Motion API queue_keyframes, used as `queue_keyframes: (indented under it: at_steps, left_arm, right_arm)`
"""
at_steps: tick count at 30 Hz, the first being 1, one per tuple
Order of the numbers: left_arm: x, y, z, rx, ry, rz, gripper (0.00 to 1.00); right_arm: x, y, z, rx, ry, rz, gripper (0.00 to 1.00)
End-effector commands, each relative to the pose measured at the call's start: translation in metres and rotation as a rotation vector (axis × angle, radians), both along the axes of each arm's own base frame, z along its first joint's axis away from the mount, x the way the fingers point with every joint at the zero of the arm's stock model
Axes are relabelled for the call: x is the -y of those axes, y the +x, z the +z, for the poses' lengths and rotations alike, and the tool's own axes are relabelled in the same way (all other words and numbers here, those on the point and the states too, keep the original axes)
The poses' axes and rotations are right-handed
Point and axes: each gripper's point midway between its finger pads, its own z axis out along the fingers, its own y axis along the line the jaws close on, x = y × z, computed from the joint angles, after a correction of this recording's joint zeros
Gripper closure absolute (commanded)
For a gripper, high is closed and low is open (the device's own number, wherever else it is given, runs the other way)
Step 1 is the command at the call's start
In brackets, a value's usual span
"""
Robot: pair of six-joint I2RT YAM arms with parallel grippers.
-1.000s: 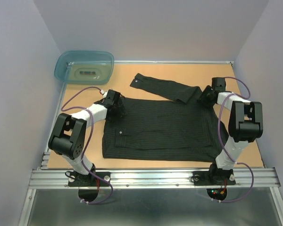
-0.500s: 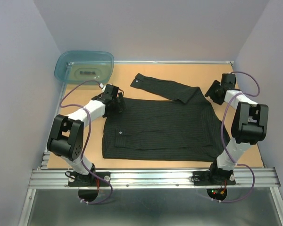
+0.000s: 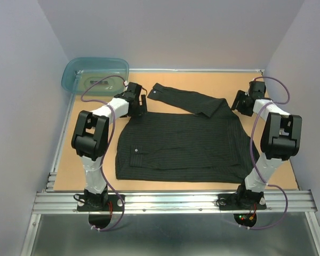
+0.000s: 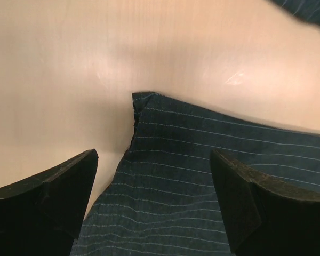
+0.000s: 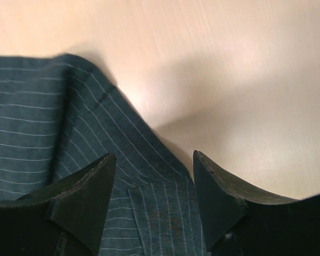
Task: Fold and stack the long sleeve shirts
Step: Flatten the shirt out
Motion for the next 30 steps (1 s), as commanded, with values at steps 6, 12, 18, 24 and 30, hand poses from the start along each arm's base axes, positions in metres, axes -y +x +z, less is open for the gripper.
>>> queue_keyframes:
  at_steps: [6,12,18,24,30]
  left_arm:
    - [-0.007,0.022,-0.004,0.003,0.045,-0.022,0.01]
    - [-0.009,0.035,-0.016,0.004,0.025,-0.023,0.05]
    - [-0.005,0.038,-0.030,-0.025,0.015,-0.046,0.14]
    - [-0.003,0.032,-0.045,-0.074,0.014,-0.062,0.25]
    - [-0.003,0.027,-0.048,-0.093,0.013,-0.067,0.34]
  right_arm:
    - [0.004,-0.008,-0.011,-0.049,-0.030,0.018,0.35]
    - [0.005,-0.013,-0.024,-0.080,-0.032,0.010,0.35]
    - [0.004,-0.015,-0.033,-0.101,-0.032,0.017,0.35]
    - [-0.002,-0.019,-0.048,-0.136,-0.010,0.067,0.35]
    - [-0.020,-0.018,-0.054,-0.139,0.065,0.146,0.36]
